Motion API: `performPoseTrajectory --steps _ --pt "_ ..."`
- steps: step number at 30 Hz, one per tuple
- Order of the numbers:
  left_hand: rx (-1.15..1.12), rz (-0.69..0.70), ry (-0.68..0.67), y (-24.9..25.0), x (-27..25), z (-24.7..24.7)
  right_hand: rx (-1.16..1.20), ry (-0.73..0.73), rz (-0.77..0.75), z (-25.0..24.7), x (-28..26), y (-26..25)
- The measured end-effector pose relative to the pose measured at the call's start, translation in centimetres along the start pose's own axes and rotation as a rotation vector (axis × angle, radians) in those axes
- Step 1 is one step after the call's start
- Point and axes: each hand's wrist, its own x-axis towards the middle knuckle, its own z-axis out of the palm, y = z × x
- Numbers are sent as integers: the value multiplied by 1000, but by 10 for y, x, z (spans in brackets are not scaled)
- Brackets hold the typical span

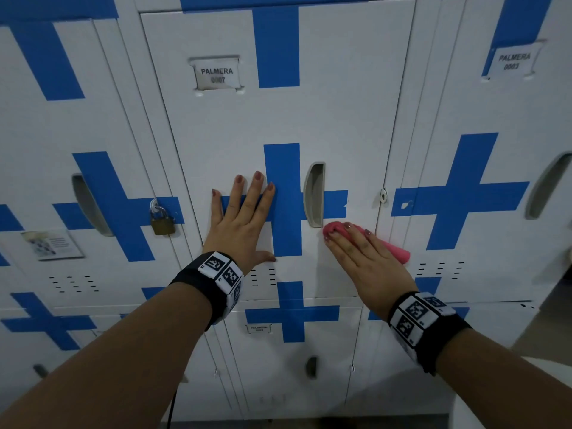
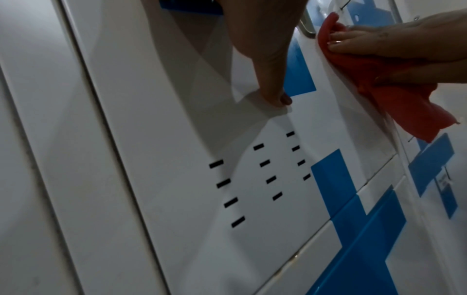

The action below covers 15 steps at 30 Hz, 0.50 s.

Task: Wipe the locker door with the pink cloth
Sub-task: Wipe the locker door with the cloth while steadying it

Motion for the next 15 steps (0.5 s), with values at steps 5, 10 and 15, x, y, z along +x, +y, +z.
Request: performPoseTrajectory --steps 5,10,15 --pt "-11 4 -3 0 0 0 100 -31 192 6 -2 -22" --pt "-12 5 -2 0 1 1 166 -95 282 15 0 -40" --pt "-17 7 1 0 1 1 100 -57 216 27 -6 -44"
